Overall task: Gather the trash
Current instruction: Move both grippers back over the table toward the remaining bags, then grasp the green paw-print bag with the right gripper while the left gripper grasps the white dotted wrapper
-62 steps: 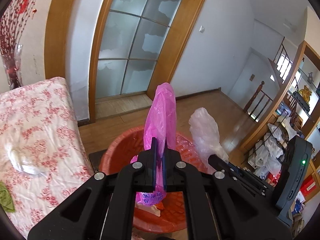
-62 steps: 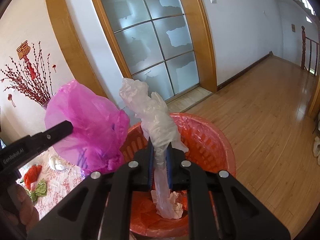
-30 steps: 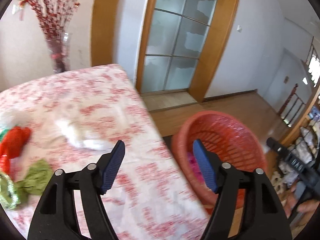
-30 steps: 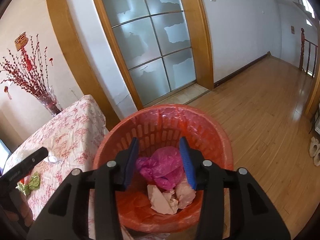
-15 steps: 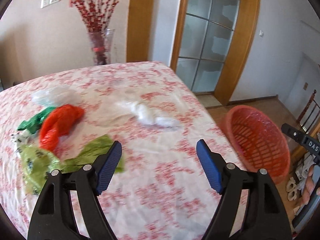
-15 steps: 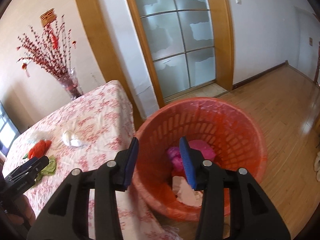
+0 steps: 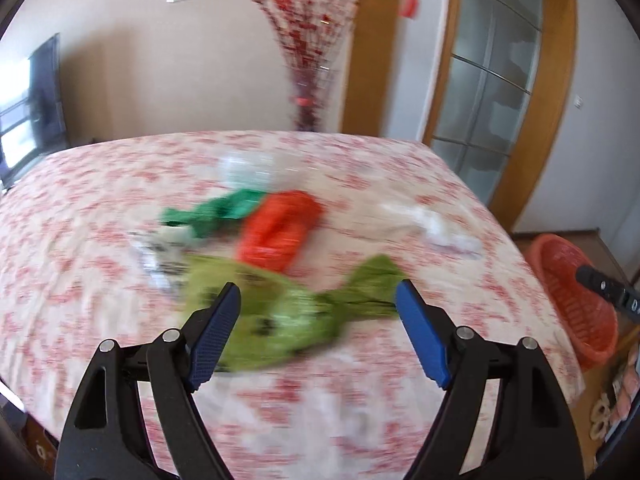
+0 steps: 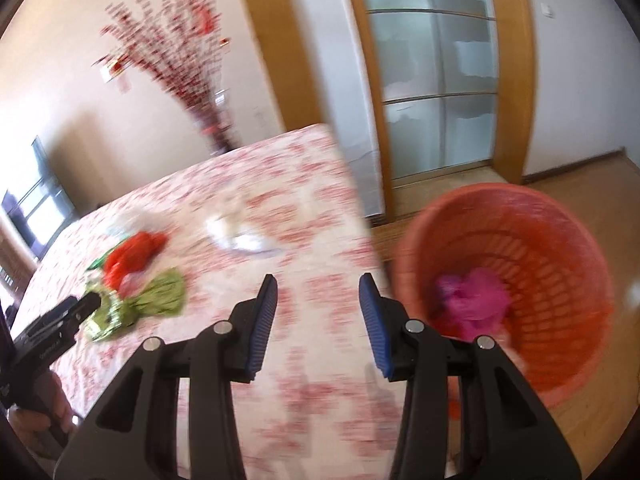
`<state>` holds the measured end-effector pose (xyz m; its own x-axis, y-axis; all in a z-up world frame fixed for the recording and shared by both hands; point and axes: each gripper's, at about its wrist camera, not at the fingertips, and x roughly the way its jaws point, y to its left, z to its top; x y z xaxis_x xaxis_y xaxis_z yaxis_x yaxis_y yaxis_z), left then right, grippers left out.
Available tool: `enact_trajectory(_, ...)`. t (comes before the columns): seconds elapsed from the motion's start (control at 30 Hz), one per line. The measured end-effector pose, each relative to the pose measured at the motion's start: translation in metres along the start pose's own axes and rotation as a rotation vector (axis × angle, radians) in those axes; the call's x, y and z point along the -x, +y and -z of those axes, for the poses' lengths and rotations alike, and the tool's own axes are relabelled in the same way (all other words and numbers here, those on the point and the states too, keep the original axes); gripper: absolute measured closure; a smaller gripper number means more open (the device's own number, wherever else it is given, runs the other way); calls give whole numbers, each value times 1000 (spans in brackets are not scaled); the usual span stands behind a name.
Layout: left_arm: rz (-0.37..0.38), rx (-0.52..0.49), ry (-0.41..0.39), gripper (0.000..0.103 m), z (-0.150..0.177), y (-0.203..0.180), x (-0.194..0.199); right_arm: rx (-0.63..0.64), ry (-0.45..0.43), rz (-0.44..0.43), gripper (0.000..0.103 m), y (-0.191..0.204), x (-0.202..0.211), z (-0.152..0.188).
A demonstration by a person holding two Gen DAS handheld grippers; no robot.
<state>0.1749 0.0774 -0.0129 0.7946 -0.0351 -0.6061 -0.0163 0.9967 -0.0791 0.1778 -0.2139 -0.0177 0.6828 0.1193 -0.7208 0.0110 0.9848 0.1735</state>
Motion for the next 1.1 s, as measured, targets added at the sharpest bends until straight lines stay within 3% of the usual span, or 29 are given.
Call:
enact_trajectory(0.33, -121, 125, -11, 23, 2, 79, -1, 105, 98, -158, 60, 121, -46, 18)
enact_trajectory(0.67, -169, 201, 2, 23, -1, 117, -8, 174, 189, -188, 61, 202, -96, 29)
enact_trajectory(0.73, -173, 210, 8, 23, -2, 122, -12, 210, 213, -167, 64, 208, -104, 35)
enact_trajectory(0.8, -172, 221, 19, 23, -2, 126, -16, 245, 224, -148, 82, 208, -108, 42)
enact_trajectory(0.93, -172, 227, 51, 23, -2, 127, -28, 265, 222, -103, 87, 190, -101, 41)
enact_trajectory(1.1, -155, 236, 94, 23, -6, 125, -45, 227, 184, -1, 88, 138, -85, 36)
